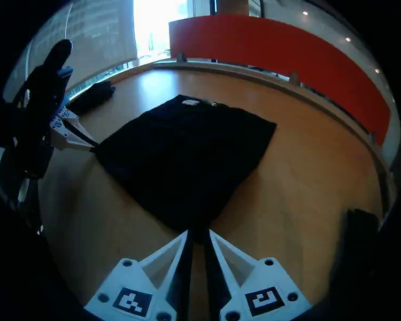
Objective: Fold towel
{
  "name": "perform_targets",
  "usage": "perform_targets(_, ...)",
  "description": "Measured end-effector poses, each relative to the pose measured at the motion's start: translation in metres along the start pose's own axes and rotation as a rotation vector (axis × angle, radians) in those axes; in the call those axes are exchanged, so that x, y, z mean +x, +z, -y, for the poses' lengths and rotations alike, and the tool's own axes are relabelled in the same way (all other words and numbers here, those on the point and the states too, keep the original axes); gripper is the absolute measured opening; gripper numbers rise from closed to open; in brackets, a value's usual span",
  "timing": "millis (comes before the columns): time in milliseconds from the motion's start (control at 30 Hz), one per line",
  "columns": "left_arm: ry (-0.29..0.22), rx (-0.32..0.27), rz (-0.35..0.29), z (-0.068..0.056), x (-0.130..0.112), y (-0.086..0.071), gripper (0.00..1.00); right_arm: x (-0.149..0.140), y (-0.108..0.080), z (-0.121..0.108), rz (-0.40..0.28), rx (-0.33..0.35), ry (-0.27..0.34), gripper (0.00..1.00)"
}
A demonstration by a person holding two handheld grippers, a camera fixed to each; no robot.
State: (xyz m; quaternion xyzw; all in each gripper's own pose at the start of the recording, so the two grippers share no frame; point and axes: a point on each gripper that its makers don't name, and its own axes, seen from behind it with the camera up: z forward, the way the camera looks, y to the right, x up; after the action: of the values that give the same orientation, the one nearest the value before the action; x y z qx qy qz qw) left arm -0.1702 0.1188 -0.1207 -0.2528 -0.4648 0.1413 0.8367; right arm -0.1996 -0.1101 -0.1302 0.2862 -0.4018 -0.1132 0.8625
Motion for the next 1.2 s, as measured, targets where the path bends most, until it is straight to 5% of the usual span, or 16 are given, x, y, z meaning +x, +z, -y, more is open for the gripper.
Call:
perform_targets(433, -0.074, 0.001, -0.044, -0.003, 0.012, -0.023, 0.07, 0.023, -0.022, 0.002, -0.039, -0.009, 0.001, 0.13)
perform_targets(800, -0.144, -0.001, -0.098, -0.005, 0.029, -0.06, 0.07, 0.048, -0.059, 0.011, -0.077, -0.01, -0.018, 0.13)
perform_targets(1200, -0.199, -0.017, -0.14, -0.02, 0.043, -0.102, 0.07, 0.072, -0.099, 0.021, -0.105, 0.003, -0.017, 0.13)
